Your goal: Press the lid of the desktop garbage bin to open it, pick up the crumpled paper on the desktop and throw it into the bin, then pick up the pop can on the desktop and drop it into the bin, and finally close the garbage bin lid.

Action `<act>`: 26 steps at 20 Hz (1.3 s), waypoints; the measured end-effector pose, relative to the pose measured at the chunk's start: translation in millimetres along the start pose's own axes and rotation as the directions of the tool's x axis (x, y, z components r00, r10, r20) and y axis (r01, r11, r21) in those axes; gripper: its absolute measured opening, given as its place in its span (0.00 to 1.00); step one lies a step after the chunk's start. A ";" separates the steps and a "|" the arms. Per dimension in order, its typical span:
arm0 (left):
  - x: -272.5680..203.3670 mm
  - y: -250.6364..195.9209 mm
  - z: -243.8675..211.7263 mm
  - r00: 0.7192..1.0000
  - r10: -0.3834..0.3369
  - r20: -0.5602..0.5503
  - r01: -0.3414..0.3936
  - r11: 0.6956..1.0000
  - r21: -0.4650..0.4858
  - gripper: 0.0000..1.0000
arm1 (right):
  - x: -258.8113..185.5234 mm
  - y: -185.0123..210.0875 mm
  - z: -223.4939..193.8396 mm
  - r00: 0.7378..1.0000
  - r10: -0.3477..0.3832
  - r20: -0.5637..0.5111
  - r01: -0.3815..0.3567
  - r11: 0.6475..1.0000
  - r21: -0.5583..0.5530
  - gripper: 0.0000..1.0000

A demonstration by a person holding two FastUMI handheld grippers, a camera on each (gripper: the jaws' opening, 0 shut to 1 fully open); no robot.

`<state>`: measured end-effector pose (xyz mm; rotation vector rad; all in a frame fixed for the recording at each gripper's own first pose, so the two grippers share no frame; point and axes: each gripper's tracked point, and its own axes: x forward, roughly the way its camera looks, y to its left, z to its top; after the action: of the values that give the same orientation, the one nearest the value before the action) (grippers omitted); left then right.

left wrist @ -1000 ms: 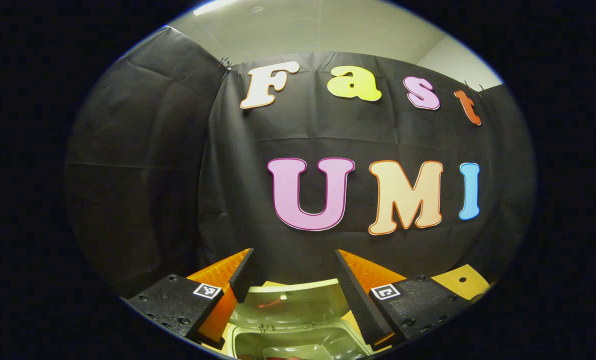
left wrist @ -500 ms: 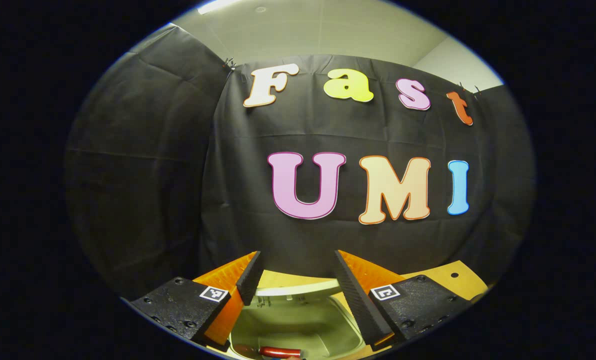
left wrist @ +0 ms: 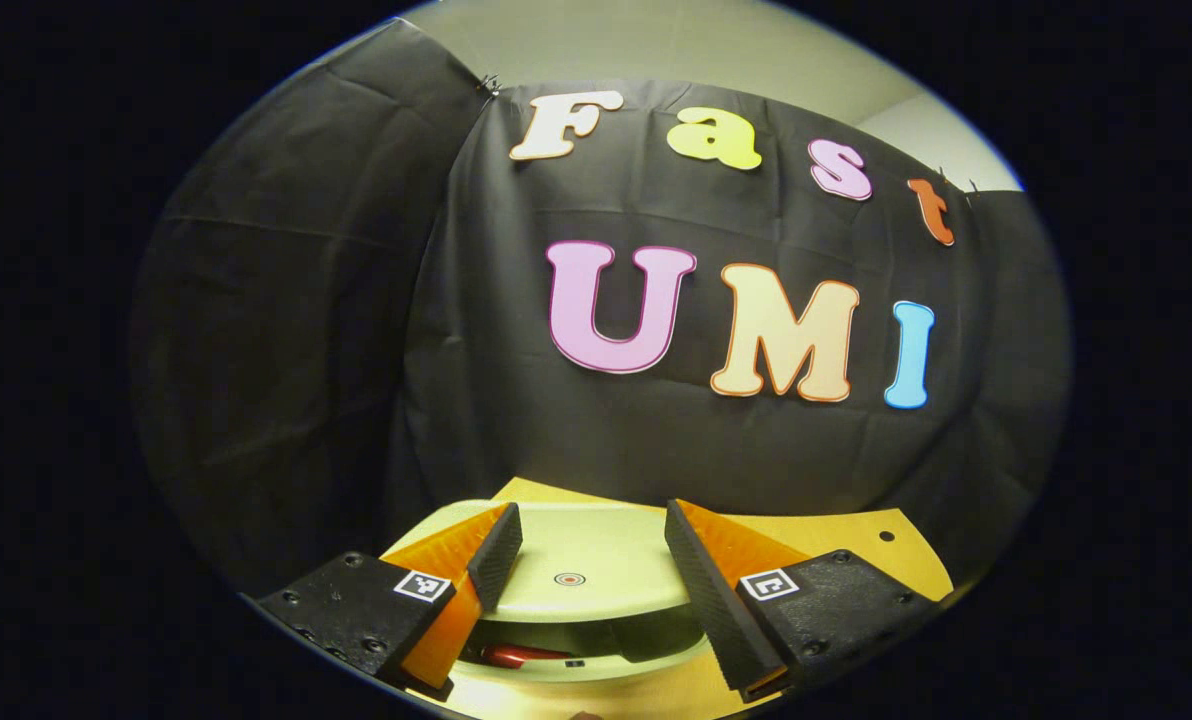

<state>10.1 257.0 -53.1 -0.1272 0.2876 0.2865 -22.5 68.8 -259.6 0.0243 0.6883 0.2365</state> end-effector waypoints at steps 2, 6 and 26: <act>-1.7 1.7 -15.8 1.000 0.005 -0.028 -0.005 1.000 0.009 0.89 | -0.4 1.6 -0.7 1.000 0.003 -0.006 -0.003 1.000 -0.004 0.99; -3.4 1.6 -34.6 0.998 0.006 -0.060 -0.005 1.000 0.012 0.92 | -0.1 7.9 -2.5 1.000 0.008 -0.013 -0.009 1.000 -0.017 0.99; -5.6 -11.9 -66.9 0.997 -0.065 -0.045 0.068 0.994 0.084 0.96 | -5.4 30.6 17.8 0.997 0.074 0.032 -0.072 0.996 -0.056 0.99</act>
<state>-8.9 233.3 -114.1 -0.0582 0.3364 0.2052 -21.7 98.4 -239.4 0.0015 0.6478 0.3244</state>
